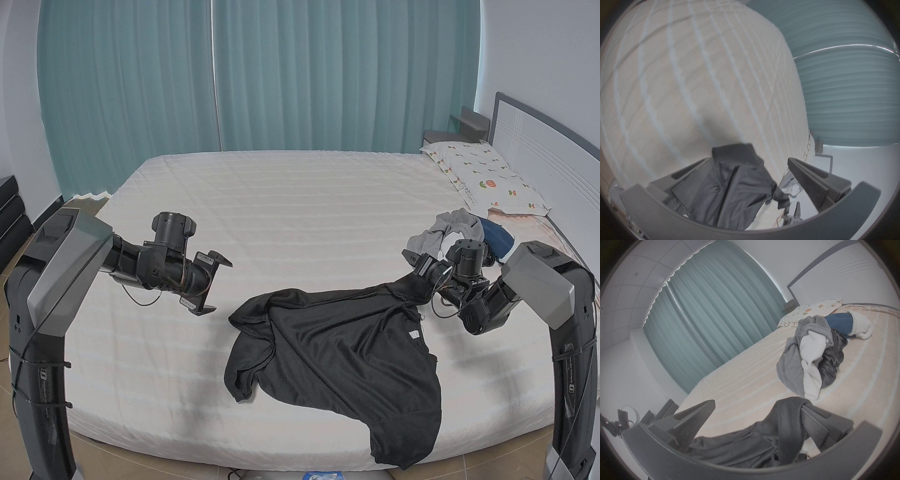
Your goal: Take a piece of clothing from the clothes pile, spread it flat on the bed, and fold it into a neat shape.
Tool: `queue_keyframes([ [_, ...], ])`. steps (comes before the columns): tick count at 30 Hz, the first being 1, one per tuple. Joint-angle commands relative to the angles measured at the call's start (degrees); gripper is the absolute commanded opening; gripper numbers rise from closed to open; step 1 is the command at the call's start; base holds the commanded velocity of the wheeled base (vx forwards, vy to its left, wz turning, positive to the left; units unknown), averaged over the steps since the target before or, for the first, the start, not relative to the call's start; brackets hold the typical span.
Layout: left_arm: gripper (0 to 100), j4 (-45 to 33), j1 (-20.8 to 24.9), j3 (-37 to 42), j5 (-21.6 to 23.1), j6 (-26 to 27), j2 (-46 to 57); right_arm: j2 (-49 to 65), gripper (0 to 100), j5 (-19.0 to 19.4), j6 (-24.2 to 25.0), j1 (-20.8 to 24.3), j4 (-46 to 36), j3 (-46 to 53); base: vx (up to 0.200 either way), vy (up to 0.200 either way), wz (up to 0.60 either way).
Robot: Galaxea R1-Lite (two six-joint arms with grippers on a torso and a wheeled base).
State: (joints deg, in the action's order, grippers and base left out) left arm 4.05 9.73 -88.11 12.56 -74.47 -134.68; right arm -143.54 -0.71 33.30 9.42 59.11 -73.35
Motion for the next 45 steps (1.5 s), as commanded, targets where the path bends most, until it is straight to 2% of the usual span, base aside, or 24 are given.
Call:
queue_keyframes([
  [1, 100, 3.0, 0.1, 11.6, 5.6, 2.2, 7.2, 2.8, 100, 3.1, -1.0, 0.9, 3.3, 7.0, 0.000, 0.000, 0.00],
  [3, 100, 7.5, 1.2, 17.9, 6.9, 3.0, 9.0, 6.1, 100, 11.2, -0.3, 0.9, 2.3, 14.1, 0.000, 0.000, 0.00],
  [6, 100, 13.4, 1.9, 24.2, 7.5, 3.0, 10.5, 9.9, 100, 16.6, 2.0, 0.4, 2.2, 17.5, 0.000, 0.000, 0.00],
  [11, 100, 22.1, 5.4, 34.1, 7.0, 3.2, 11.4, 13.2, 100, 15.6, 13.8, -0.3, 2.6, 15.0, 0.000, 0.000, 0.00],
  [14, 100, 25.5, 7.1, 37.7, 6.6, 3.0, 11.8, 15.1, 100, 13.9, 18.5, -1.0, 2.6, 14.0, 0.000, 0.000, 0.00],
  [17, 100, 29.0, 8.1, 40.8, 6.5, 2.6, 12.8, 15.3, 100, 11.8, 18.6, -1.2, 2.1, 14.3, 0.000, 0.000, 0.00],
  [24, 100, 36.0, 8.2, 45.6, 6.0, 2.4, 13.0, 14.6, 100, 11.3, 18.8, -2.5, -3.5, 17.7, 0.000, 0.000, 0.00],
  [27, 100, 40.5, 8.2, 48.0, 5.9, 3.0, 12.7, 15.5, 100, 10.3, 18.6, -0.5, -2.7, 25.0, 0.000, 0.000, 0.00],
  [32, 100, 44.7, 8.2, 50.5, 4.5, 3.1, 12.1, 15.9, 100, 2.7, 18.6, 2.2, 2.8, 35.0, 0.000, 0.000, 0.00],
  [34, 100, 45.3, 8.2, 51.0, 3.5, 3.2, 12.1, 16.1, 100, 1.4, 19.0, 2.8, 5.8, 40.2, 0.000, 0.000, 0.00],
  [37, 100, 45.3, 8.2, 51.1, 3.2, 3.2, 12.1, 16.1, 100, 1.3, 20.2, 2.9, 10.5, 45.8, 0.000, 0.000, 0.00],
  [39, 100, 45.3, 8.4, 51.2, 3.0, 3.5, 12.1, 14.4, 100, 1.7, 22.9, 2.9, 17.5, 50.5, 0.000, 0.000, 0.00],
  [43, 100, 45.4, 8.9, 52.2, 1.9, 4.9, 12.1, 10.6, 100, 1.1, 23.9, 3.1, 23.0, 52.0, 0.000, 0.000, 0.00],
  [45, 100, 45.4, 9.4, 52.5, 0.5, 5.6, 12.1, 8.5, 100, 0.9, 24.2, 5.2, 24.6, 53.7, 0.000, 0.000, 0.00],
])
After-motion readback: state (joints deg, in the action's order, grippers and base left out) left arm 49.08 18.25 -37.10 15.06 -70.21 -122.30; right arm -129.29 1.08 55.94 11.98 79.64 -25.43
